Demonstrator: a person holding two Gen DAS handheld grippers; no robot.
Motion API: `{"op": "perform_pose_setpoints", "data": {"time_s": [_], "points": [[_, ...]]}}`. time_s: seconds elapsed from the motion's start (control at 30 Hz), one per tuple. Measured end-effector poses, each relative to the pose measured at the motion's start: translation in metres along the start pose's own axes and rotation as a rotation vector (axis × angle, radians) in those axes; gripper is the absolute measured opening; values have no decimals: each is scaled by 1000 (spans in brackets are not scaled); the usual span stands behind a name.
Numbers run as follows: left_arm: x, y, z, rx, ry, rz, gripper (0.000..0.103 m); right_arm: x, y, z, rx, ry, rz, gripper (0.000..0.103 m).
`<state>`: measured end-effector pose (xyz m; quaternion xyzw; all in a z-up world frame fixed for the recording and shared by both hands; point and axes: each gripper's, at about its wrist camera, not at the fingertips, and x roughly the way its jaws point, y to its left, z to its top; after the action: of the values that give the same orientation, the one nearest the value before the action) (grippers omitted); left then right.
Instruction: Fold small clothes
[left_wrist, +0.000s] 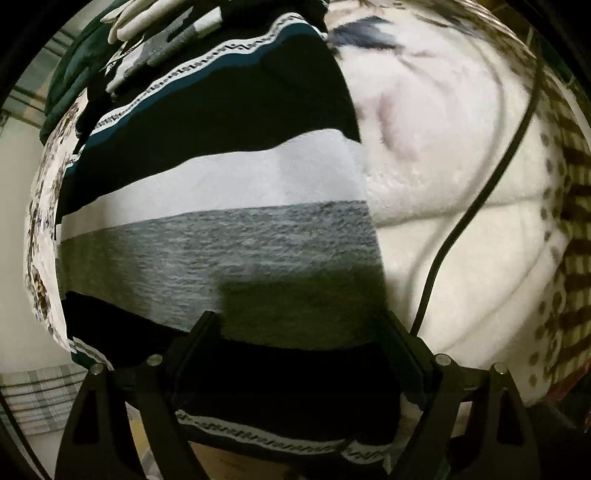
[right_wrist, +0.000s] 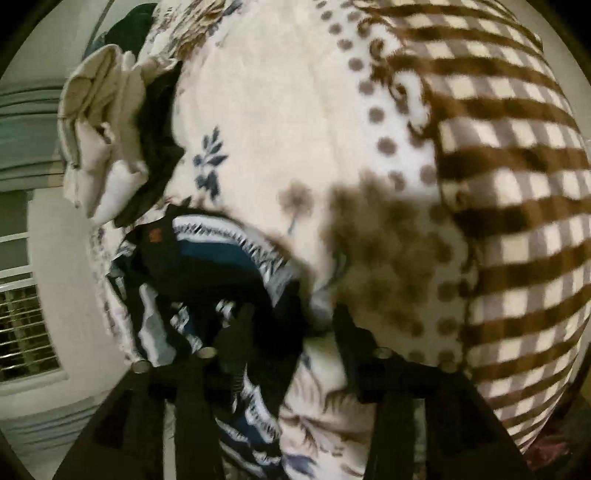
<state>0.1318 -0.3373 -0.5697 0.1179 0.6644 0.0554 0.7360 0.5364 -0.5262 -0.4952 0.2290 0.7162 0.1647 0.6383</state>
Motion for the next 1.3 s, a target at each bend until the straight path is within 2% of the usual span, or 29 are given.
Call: {"op": "perform_pose_setpoints", "data": {"time_s": [0.03, 0.1, 0.17, 0.23, 0.27, 0.3, 0.4, 0.43, 0.47, 0.5, 0.67, 0.87, 0.9, 0.93, 1.07, 1.3], "points": [[0, -2, 2, 3, -5, -1, 84, 1, -1, -2, 5, 14, 12, 56], [-2, -7, 4, 9, -17, -15, 70, 7, -3, -3, 5, 38, 31, 56], [-1, -9, 5, 14, -15, -31, 41, 15, 0, -3, 0, 51, 30, 57], [2, -11, 4, 22, -6, -19, 26, 26, 3, -2, -1, 69, 52, 58], [2, -10, 3, 18, -11, -18, 15, 32, 6, -1, 2, 79, 59, 62], [0, -6, 1, 5, -23, -19, 11, 37, 8, 0, 5, 88, 66, 64], [-11, -4, -10, -26, -56, -51, 8, 56, 14, 3, 3, 128, 40, 64], [-15, -2, -13, -28, -66, -53, 8, 59, 17, 3, -3, 126, 25, 52], [-21, 0, -17, -30, -78, -59, 8, 59, 21, 3, -22, 109, 5, 13], [-27, 1, -21, -29, -92, -58, 8, 58, 27, 3, -63, 93, -30, 11], [-49, 1, -36, -31, -126, -56, 7, 40, 35, 8, -63, -13, -129, 9], [-48, 1, -45, -53, -120, -65, 7, 46, 29, 10, -37, 17, -131, 9], [-50, -1, -49, -46, -128, -65, 7, 42, 27, 10, -29, -2, -145, 9], [-47, 8, -38, -38, -131, -65, 7, 39, 28, 11, -47, -25, -179, 9], [-55, 10, -41, -32, -151, -70, 7, 35, 39, 18, -94, -50, -243, 8], [-51, 7, -46, -15, -160, -79, 7, 36, 46, 23, -133, -45, -300, 8]]}}
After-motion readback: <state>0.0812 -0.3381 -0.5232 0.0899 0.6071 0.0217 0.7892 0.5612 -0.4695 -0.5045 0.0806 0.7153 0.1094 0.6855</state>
